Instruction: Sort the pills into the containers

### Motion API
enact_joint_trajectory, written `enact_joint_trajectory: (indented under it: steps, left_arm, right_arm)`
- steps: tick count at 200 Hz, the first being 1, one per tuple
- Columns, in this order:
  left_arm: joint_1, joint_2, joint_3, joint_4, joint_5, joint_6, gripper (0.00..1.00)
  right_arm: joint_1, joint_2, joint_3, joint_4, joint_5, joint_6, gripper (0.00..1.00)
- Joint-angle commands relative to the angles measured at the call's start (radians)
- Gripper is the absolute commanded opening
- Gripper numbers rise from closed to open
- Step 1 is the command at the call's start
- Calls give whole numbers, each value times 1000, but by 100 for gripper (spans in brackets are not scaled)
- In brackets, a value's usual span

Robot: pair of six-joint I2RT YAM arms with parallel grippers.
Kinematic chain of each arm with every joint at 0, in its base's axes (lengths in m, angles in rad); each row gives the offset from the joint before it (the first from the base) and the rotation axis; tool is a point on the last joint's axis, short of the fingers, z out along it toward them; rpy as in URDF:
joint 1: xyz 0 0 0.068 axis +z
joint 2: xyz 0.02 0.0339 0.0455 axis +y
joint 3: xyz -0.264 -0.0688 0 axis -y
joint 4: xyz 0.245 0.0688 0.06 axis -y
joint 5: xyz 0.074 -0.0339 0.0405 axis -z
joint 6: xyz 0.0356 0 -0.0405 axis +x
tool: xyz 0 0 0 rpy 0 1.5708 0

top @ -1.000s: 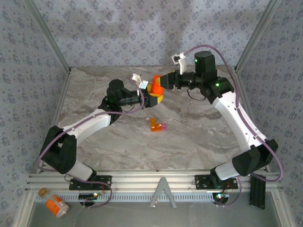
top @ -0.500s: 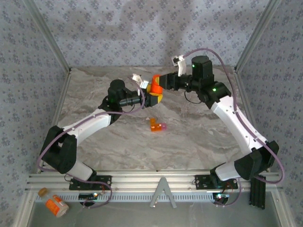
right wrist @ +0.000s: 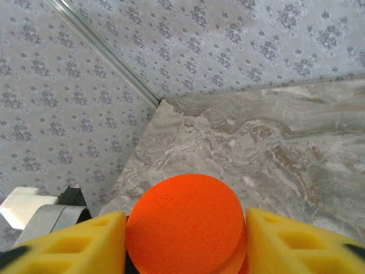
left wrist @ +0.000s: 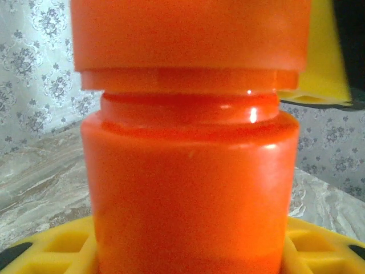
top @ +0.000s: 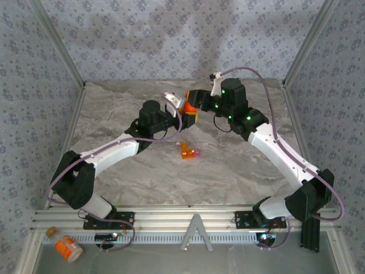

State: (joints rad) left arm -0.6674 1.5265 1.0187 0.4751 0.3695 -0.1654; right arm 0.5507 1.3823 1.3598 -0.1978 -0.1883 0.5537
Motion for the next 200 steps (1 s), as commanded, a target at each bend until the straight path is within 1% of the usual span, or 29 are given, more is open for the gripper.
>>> enact_joint_trajectory:
  steps: [1,17,34,52,65,78,92,104,122,157,200]
  left_arm:
    - [-3,-4,47,85,-9,24,0]
    - [13,-13,43,77,16,21,0]
    - [31,-27,37,75,71,16,0]
    - [53,-43,24,92,164,10,0]
    - [72,-48,23,104,262,-8,0]
    - [87,-50,31,109,359,-28,0]
    - [96,-44,54,94,445,-51,0]
    - [99,-37,73,76,497,-63,0]
    - [97,-33,87,70,530,-72,0]
    - [97,-26,94,67,547,-80,0]
    - [96,-28,96,66,545,-80,0]
  right_arm:
    - [-34,-27,5,-14,-94,-3,74]
    - [-80,-80,0,-14,-170,-46,83]
    - [-124,-135,-9,-22,-261,-93,89]
    - [-184,-154,-5,-32,-405,-137,90]
    - [-221,-140,15,-30,-519,-158,90]
    - [-241,-105,59,-45,-593,-189,90]
    - [-240,-57,118,-93,-664,-226,90]
    - [-232,-18,159,-125,-686,-243,90]
    - [-207,19,199,-156,-685,-265,90]
    - [-172,58,229,-180,-667,-281,87]
    - [-159,75,230,-191,-656,-279,79]
